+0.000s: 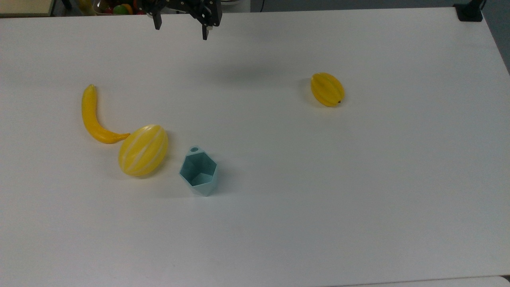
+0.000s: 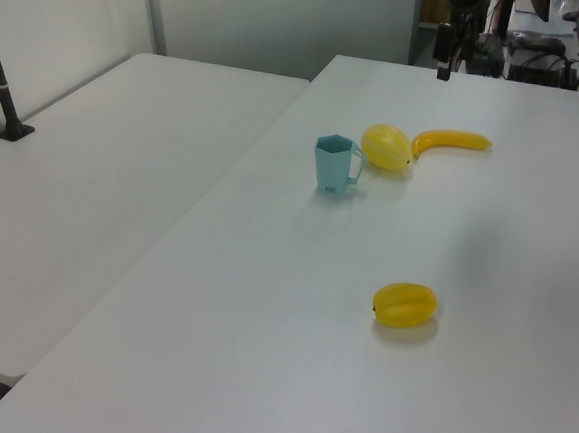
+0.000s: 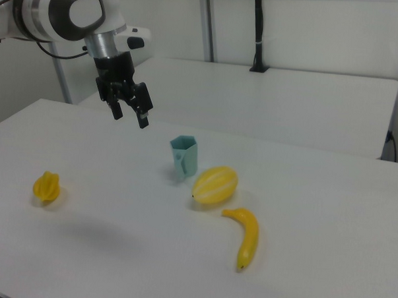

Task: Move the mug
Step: 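Lower the gripper down to the teal hexagonal mug's rim, then close the gripper on the teal mug's rim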

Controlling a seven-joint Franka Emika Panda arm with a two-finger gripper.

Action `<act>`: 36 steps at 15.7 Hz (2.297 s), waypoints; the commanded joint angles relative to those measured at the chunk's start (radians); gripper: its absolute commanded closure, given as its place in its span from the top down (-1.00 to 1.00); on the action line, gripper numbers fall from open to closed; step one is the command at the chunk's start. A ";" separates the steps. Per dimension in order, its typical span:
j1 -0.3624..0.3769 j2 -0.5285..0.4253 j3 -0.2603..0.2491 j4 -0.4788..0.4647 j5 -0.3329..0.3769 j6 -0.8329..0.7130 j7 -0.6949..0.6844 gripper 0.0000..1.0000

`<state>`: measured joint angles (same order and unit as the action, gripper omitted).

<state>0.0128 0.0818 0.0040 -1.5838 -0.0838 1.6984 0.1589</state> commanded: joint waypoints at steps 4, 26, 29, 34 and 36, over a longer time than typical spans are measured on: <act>-0.001 -0.017 -0.001 -0.021 -0.002 -0.025 0.001 1.00; -0.024 0.400 0.004 -0.030 -0.042 0.613 -0.289 0.97; -0.021 0.426 0.008 -0.028 -0.043 0.658 -0.277 0.83; 0.004 0.440 0.010 -0.030 -0.047 0.676 -0.279 -0.02; 0.003 0.441 0.010 -0.028 -0.047 0.684 -0.279 -0.21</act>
<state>0.0101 0.5270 0.0192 -1.6083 -0.1139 2.3536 -0.1207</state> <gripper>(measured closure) 0.436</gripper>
